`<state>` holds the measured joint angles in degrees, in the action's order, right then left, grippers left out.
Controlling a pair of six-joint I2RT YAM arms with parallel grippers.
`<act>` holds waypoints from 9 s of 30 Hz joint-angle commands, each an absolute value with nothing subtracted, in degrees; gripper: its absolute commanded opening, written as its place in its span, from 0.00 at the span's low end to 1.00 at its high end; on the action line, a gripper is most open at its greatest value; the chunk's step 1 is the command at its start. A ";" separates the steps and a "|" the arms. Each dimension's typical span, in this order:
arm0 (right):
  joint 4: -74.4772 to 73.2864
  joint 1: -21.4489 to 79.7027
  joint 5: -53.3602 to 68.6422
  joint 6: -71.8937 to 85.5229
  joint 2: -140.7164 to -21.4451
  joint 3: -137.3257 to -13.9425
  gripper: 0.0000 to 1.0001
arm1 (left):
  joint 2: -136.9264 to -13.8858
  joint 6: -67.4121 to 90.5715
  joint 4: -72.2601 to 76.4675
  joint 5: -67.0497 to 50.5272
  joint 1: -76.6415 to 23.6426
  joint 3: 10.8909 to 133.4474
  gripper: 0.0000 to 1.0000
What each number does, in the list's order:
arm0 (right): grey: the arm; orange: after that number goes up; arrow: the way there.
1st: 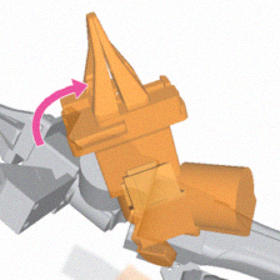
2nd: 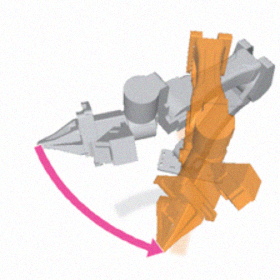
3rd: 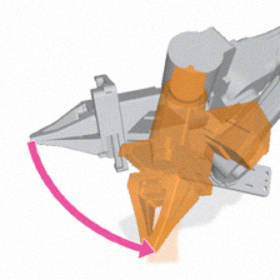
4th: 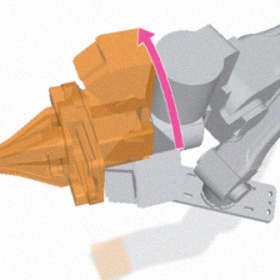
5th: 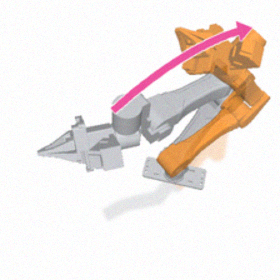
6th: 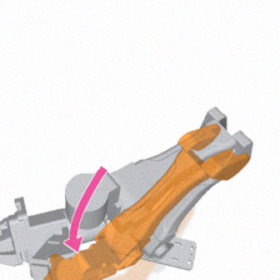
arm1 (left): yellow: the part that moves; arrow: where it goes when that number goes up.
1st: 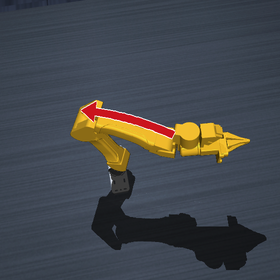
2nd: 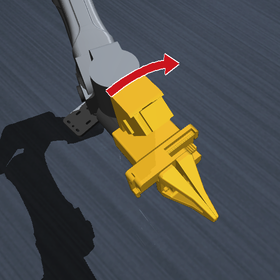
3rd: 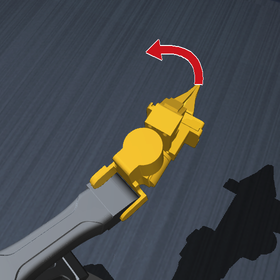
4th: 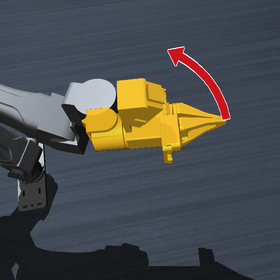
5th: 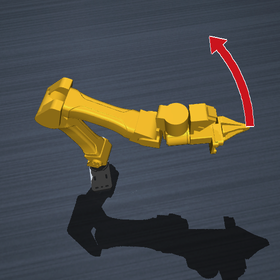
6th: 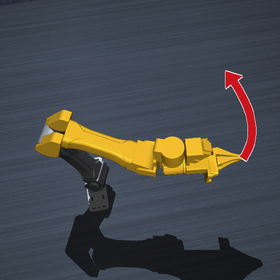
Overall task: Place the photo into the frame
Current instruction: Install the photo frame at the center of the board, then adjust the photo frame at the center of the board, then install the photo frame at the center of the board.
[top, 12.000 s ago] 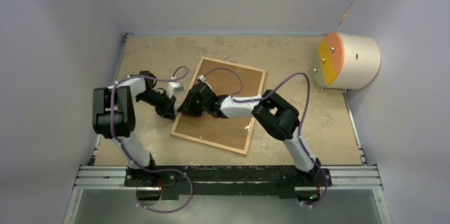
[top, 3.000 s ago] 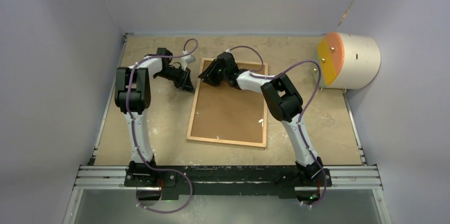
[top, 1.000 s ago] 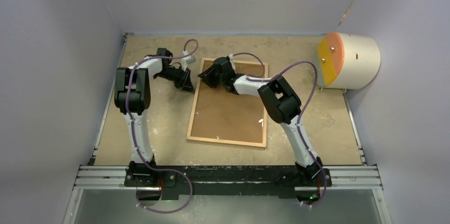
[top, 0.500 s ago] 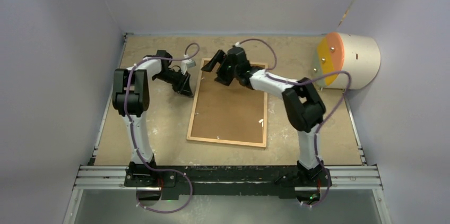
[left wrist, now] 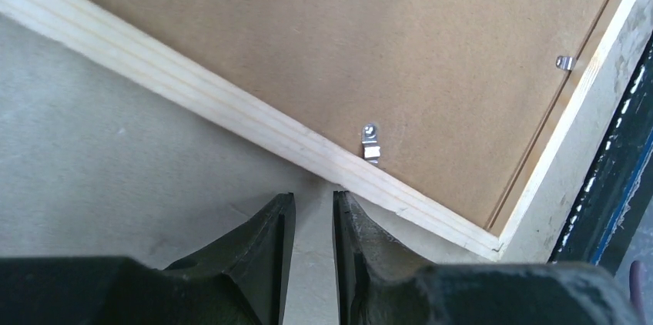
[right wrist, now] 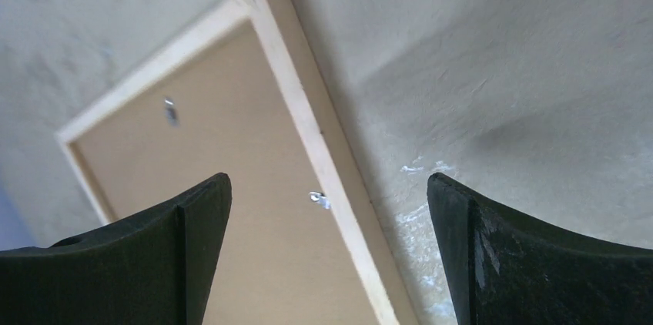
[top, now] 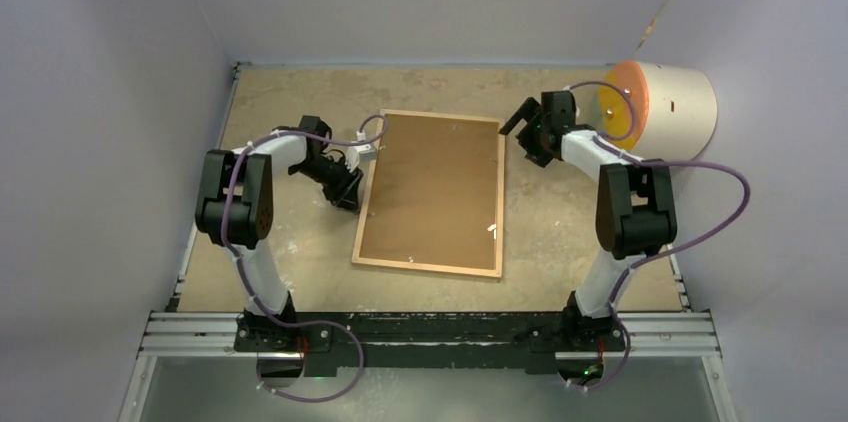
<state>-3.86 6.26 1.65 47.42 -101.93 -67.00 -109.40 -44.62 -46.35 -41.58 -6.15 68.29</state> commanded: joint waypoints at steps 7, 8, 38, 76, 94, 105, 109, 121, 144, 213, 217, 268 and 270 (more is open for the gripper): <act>-3.03 12.61 9.31 43.38 -114.51 -77.40 0.99 | -107.00 -45.79 -43.08 -35.51 -11.62 61.64 0.29; -3.42 13.96 10.36 43.34 -116.25 -79.72 0.99 | -106.87 -45.53 -43.07 -35.65 -12.48 61.55 0.29; -12.19 20.96 1.64 39.77 -99.90 -78.50 0.99 | -109.93 -40.36 -55.76 -31.61 3.28 96.20 0.67; -13.88 11.87 5.45 37.95 -85.85 -55.08 0.99 | -101.14 -52.43 -56.46 -37.20 -1.19 62.36 0.42; 4.54 35.08 24.22 41.21 -110.70 -79.29 0.78 | -113.21 -45.31 -55.38 -51.03 4.24 69.94 0.37; 3.51 40.70 26.59 43.08 -126.60 -95.02 0.59 | -112.62 -43.35 -51.29 -49.24 4.24 67.19 0.23; 2.70 41.51 27.14 43.61 -129.55 -97.71 0.56 | -112.21 -43.29 -51.06 -48.74 4.22 66.97 0.21; 2.82 43.09 28.36 44.63 -133.71 -100.34 0.54 | -111.28 -42.63 -50.46 -47.68 4.22 67.15 0.18; 3.26 45.41 29.38 46.30 -132.42 -97.37 0.50 | -110.32 -41.94 -49.75 -46.57 4.22 67.69 0.16; 3.04 45.29 25.42 49.36 -130.37 -94.83 0.49 | -108.29 -42.45 -49.31 -46.41 4.22 66.43 0.12; 3.80 45.31 24.99 49.64 -130.90 -94.83 0.49 | -108.30 -42.45 -49.31 -46.22 4.23 66.53 0.12; 8.75 46.36 25.14 56.54 -134.49 -95.83 0.45 | -108.11 -42.98 -49.13 -46.67 4.28 66.10 0.11; 9.97 46.49 24.18 57.77 -134.18 -94.81 0.45 | -108.13 -43.02 -49.13 -46.66 4.22 66.05 0.11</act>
